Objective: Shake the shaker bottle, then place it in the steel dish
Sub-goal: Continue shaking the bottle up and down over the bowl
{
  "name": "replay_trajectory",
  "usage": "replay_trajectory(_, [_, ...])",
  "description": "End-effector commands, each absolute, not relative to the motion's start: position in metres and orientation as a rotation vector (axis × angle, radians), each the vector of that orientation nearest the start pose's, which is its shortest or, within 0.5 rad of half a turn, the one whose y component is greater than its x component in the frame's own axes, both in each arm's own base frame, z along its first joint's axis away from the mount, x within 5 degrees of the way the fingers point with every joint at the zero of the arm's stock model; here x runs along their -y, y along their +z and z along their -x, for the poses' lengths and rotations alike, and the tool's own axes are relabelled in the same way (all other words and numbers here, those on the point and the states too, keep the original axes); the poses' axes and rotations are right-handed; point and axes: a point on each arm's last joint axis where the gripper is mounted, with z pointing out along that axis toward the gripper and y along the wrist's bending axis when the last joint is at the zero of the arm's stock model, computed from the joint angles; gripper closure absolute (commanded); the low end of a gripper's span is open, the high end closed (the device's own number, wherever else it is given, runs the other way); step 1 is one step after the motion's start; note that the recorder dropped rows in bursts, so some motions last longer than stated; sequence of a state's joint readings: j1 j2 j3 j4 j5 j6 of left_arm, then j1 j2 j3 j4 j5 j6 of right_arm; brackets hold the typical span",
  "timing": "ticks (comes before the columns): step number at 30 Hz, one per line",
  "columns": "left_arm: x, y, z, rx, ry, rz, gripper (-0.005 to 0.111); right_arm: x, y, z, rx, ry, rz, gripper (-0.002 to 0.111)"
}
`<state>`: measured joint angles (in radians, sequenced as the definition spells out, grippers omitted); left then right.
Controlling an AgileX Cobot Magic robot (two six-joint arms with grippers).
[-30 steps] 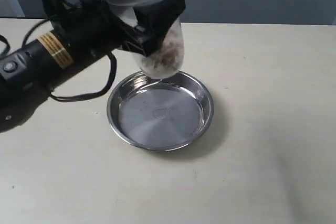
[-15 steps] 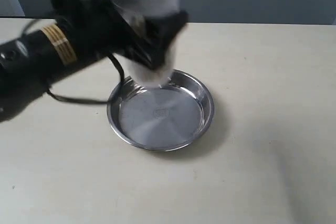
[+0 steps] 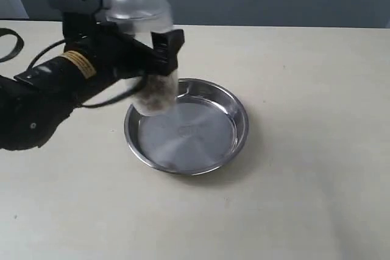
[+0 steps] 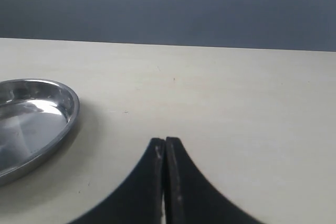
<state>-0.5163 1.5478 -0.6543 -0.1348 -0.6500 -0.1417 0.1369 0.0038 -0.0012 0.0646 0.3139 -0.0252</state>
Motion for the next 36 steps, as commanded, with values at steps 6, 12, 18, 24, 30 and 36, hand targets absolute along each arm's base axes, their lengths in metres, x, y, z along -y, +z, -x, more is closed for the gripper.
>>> replay_trajectory(6, [0.175,0.236,-0.252,-1.513,-0.547,-0.566,0.106,-0.009,0.186,-0.054,-1.787,0.141,0.11,0.109])
replay_trajectory(12, [0.152,0.271,-0.256,-1.265,-0.568,-0.192,0.106,-0.009,0.186,-0.054,-1.787,0.141,0.11,0.109])
replay_trajectory(18, [0.161,0.258,-0.253,-1.43,-0.56,-0.342,0.106,-0.009,0.186,-0.054,-1.787,0.141,0.11,0.109])
replay_trajectory(24, [0.157,0.273,-0.239,-1.163,-0.661,-0.298,0.106,-0.009,0.186,-0.054,-1.787,0.141,0.11,0.109])
replay_trajectory(30, [0.157,0.224,-0.253,-1.526,-0.573,-0.313,0.106,-0.009,0.186,-0.054,-1.787,0.141,0.11,0.109])
replay_trajectory(36, [0.159,0.269,-0.24,-1.251,-0.713,-0.325,0.106,-0.009,0.186,-0.054,-1.787,0.141,0.11,0.109])
